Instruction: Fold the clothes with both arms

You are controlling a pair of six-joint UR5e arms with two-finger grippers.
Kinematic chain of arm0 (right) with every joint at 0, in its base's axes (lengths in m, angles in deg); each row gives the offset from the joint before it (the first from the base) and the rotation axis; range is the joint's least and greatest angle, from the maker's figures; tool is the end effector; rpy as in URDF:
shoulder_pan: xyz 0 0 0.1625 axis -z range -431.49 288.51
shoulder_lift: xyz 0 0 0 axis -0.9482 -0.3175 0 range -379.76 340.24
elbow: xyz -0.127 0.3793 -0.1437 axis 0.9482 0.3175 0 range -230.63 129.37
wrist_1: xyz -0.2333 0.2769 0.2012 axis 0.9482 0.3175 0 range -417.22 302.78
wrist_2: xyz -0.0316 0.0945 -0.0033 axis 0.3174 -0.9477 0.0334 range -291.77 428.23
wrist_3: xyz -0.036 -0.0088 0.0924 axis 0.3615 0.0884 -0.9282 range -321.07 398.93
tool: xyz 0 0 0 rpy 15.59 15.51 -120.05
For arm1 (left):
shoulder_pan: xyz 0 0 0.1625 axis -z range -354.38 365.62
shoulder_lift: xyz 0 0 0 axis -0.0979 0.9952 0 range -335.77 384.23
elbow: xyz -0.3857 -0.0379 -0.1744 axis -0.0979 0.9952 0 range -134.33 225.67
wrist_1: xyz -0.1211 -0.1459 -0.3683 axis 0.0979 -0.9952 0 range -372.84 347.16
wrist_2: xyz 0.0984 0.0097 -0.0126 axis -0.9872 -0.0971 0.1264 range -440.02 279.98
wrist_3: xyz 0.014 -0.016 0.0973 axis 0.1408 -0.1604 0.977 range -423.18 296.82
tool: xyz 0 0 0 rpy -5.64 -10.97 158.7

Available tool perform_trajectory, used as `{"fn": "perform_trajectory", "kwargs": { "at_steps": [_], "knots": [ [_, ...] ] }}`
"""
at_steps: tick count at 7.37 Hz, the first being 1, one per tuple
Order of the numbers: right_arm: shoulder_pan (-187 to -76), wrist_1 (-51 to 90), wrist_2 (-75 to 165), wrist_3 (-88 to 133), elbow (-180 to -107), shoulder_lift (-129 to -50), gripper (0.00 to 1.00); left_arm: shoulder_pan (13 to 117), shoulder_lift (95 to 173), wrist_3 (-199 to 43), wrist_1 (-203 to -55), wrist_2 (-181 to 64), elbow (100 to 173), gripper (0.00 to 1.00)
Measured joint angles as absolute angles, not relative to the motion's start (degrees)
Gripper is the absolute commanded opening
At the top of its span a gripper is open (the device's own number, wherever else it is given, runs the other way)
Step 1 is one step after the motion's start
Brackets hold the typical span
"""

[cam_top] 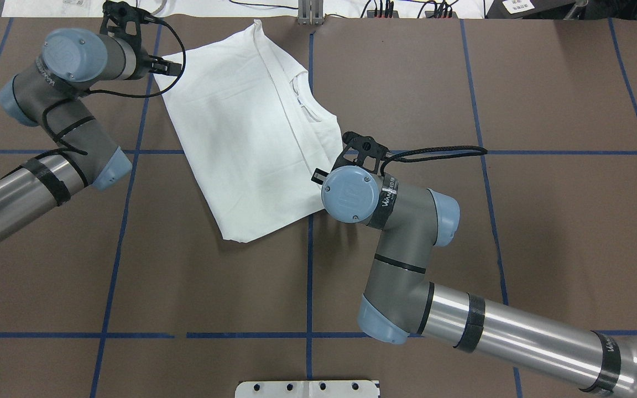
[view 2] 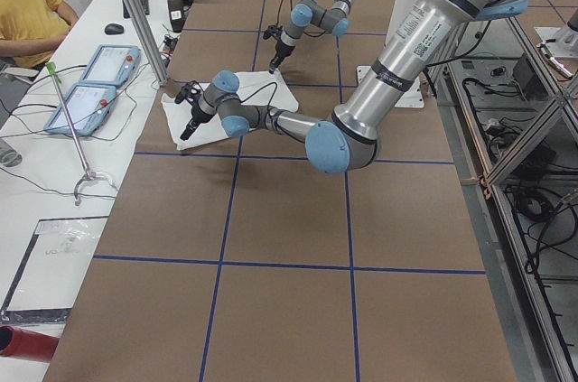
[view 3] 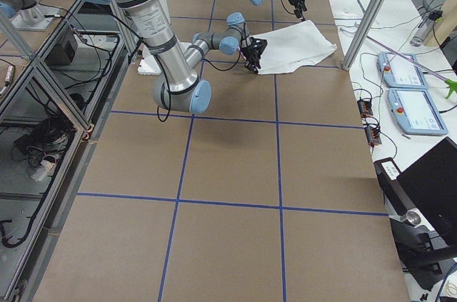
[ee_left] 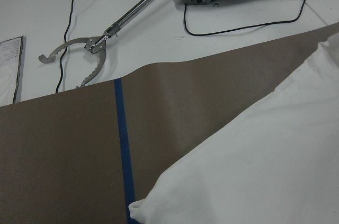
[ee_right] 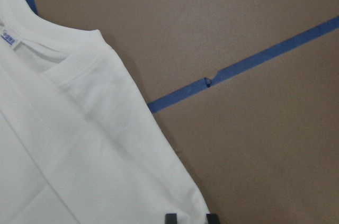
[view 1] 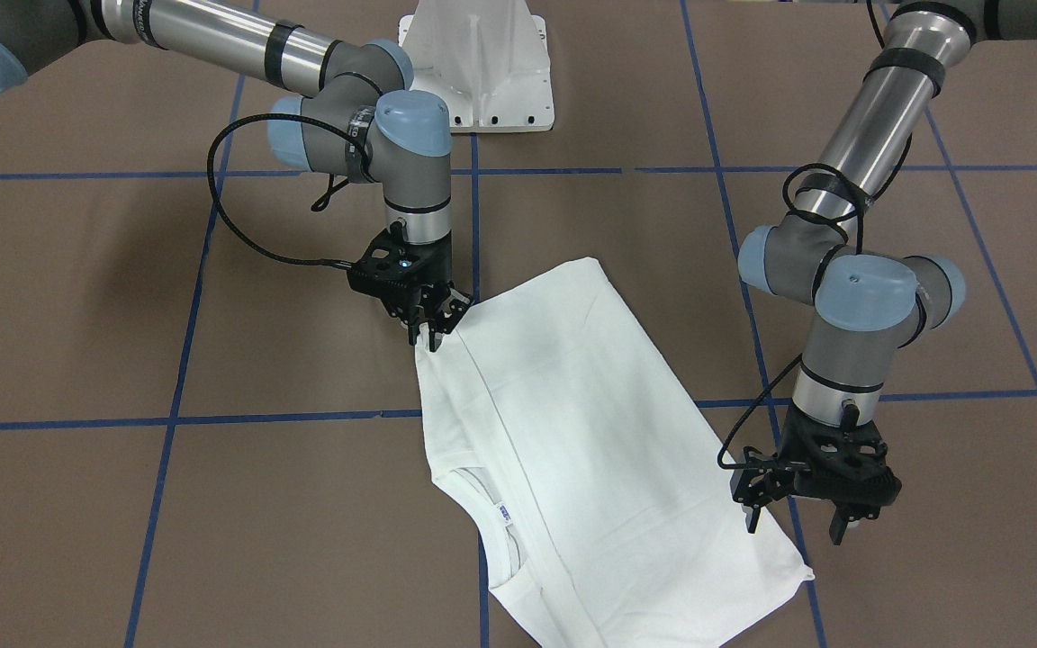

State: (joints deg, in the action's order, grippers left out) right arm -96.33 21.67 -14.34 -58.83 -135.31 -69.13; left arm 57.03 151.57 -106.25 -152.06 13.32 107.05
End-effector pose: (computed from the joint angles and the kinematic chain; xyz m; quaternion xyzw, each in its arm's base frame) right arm -0.6075 -0.4423 0.2542 0.1173 -0.3800 0.2820 0.8731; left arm 0.3885 -0.6913 0.4092 0.3497 0.3358 -0.0201 0.8744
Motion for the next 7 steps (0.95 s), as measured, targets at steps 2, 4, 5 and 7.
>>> {"fn": "perform_trajectory", "kwargs": {
  "at_steps": [2,4,5,7],
  "knots": [
    [-96.41,21.84,-14.31,-57.74,-136.17,-69.39,0.0,57.01,151.51,-106.27,-152.1,13.32,107.16,1.0],
    [-96.8,22.21,-14.55,-55.84,-141.8,-73.43,0.0,56.87,151.45,-106.38,-152.12,13.32,107.32,1.0],
    [-96.69,22.7,-14.57,-55.06,-147.16,-77.72,0.0,56.79,151.31,-106.41,-152.14,13.32,107.45,1.0],
    [-91.88,30.24,-11.47,-55.62,-158.63,-83.02,0.0,56.64,151.11,-106.42,-152.15,13.32,107.85,1.0]
  ]
}}
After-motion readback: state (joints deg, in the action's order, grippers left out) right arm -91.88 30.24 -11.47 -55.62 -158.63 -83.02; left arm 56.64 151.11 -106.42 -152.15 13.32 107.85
